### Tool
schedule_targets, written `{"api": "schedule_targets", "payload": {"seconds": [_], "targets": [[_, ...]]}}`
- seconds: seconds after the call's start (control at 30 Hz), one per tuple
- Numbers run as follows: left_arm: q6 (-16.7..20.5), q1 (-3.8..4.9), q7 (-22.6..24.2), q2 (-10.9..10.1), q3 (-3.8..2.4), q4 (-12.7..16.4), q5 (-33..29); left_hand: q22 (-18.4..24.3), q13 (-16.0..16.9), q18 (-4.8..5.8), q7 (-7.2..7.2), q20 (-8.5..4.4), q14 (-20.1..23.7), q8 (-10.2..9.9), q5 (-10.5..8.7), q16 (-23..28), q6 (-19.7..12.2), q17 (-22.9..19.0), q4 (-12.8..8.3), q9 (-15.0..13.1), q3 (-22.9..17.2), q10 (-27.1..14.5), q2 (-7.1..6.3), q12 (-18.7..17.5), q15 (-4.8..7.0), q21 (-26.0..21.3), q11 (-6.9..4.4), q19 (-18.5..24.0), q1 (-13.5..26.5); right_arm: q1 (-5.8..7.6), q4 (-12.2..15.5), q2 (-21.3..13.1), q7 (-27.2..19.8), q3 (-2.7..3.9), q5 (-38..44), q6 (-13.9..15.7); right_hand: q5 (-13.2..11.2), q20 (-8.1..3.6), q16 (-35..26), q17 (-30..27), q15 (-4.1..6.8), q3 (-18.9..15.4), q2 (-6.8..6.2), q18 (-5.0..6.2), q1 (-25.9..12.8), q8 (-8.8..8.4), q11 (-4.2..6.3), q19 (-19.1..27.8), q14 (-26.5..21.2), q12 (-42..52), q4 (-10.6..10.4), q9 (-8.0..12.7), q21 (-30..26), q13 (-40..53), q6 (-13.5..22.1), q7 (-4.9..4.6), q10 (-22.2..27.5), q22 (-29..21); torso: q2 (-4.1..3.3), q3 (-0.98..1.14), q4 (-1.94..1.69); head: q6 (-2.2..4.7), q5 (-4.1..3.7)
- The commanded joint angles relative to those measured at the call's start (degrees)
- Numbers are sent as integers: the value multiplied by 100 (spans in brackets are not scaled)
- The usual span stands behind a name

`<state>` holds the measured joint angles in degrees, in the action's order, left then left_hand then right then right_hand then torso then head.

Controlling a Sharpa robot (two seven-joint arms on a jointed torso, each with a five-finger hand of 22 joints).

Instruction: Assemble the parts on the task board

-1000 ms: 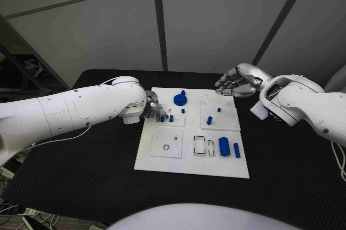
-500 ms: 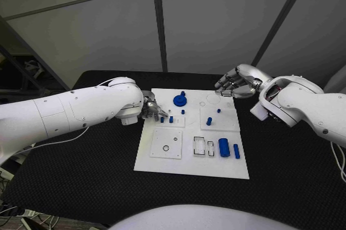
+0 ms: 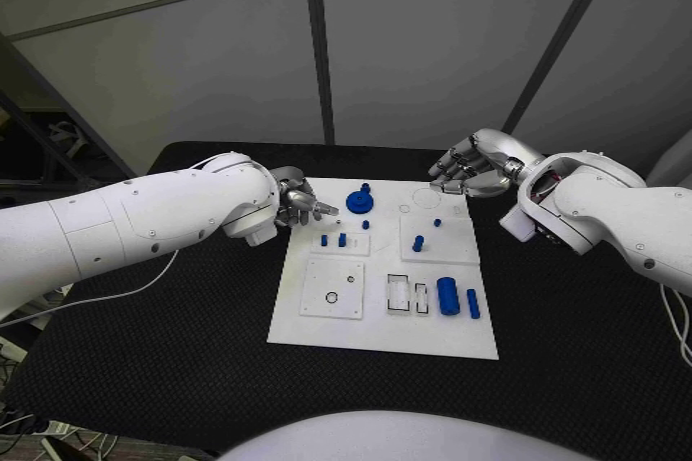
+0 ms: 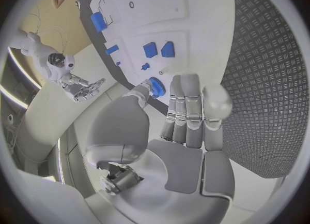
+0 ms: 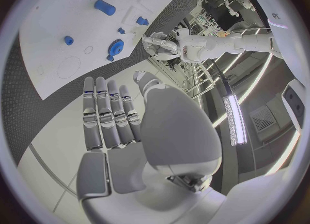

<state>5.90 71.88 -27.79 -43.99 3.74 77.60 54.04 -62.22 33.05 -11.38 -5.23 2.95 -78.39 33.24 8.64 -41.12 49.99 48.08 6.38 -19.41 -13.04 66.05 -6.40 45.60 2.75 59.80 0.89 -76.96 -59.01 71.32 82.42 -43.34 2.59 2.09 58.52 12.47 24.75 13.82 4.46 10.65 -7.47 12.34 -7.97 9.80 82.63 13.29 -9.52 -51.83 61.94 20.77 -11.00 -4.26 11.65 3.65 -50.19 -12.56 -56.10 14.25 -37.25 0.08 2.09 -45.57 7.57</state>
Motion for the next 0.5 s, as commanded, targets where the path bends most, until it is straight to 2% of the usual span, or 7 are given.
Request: {"api": "schedule_targets", "payload": {"seconds": [0.03,0.07,0.13,0.23,0.27,0.37,0.5], "targets": [[568,8,1060,9,-9,36,-290,1539,-197,173,-197,149,547,-260,28,572,-324,-384,-259,167,-107,-661,16,-373,-195,-1899,202,1074,-552,10,-1,-5,-43,3,-14,-10,33,-1,-8,-9,5,25,4,59,-5,5,22,-34,21,0,9,7,-40,-6,-25,-18,16,-10,0,4,7,16,-17],[620,8,1291,25,-9,42,-296,1755,-339,158,-270,210,567,-386,15,428,-406,-314,-350,262,-175,-927,23,-583,-266,-2267,267,1402,-775,10,-3,-5,-49,3,-14,-7,36,-1,-9,-11,5,30,7,59,0,5,23,-35,21,-1,11,7,-43,-6,-24,-15,18,-13,0,4,7,24,-23],[741,7,1824,83,-5,56,-181,2092,-722,181,-318,361,1280,-643,12,572,-435,-380,-630,473,-483,-1272,23,-1053,-377,-2849,440,1912,-1355,10,-11,-3,-72,3,-14,2,41,-2,-9,-16,7,45,16,60,17,6,30,-40,24,-1,20,7,-50,-5,-27,1,15,-19,-3,8,9,48,-39],[853,0,2260,158,2,60,106,2309,-1091,138,-348,449,1555,-850,14,654,-286,-534,-775,660,-698,-1281,-59,-1396,-451,-3133,442,1992,-1603,10,-19,0,-100,3,-12,10,45,-5,-7,-23,14,66,26,63,40,15,45,-50,32,1,34,4,-58,-4,-46,25,7,-27,-4,5,10,62,-54],[903,-8,2431,197,6,52,262,2402,-1307,121,-336,496,1618,-990,7,677,-194,-642,-823,776,-798,-1210,-101,-1569,-466,-3245,449,1991,-1675,10,-23,3,-114,3,-10,16,45,-7,-7,-26,17,76,31,64,49,20,51,-55,36,1,39,2,-62,-4,-59,36,4,-31,-5,3,11,72,-64],[997,-39,2803,351,29,-29,801,2456,-1566,98,-286,490,1614,-1157,5,673,-44,-784,-931,912,-883,-1147,-182,-1765,-466,-3297,451,1932,-1793,10,-31,10,-152,2,11,38,46,-14,-6,-35,28,110,42,67,83,35,72,-72,47,-4,62,-3,-71,-6,-103,70,-3,-41,-5,6,13,90,-67],[1034,-60,2992,514,124,-171,1387,2449,-1796,86,-259,476,1507,-1313,-4,584,44,-878,-989,1027,-872,-1152,-265,-1949,-476,-3261,483,1817,-1820,9,-26,18,-183,2,41,56,46,-19,-5,-40,34,128,45,67,98,38,80,-82,53,-9,75,-5,-76,-7,-124,83,-7,-46,-1,5,22,115,-82]]}}
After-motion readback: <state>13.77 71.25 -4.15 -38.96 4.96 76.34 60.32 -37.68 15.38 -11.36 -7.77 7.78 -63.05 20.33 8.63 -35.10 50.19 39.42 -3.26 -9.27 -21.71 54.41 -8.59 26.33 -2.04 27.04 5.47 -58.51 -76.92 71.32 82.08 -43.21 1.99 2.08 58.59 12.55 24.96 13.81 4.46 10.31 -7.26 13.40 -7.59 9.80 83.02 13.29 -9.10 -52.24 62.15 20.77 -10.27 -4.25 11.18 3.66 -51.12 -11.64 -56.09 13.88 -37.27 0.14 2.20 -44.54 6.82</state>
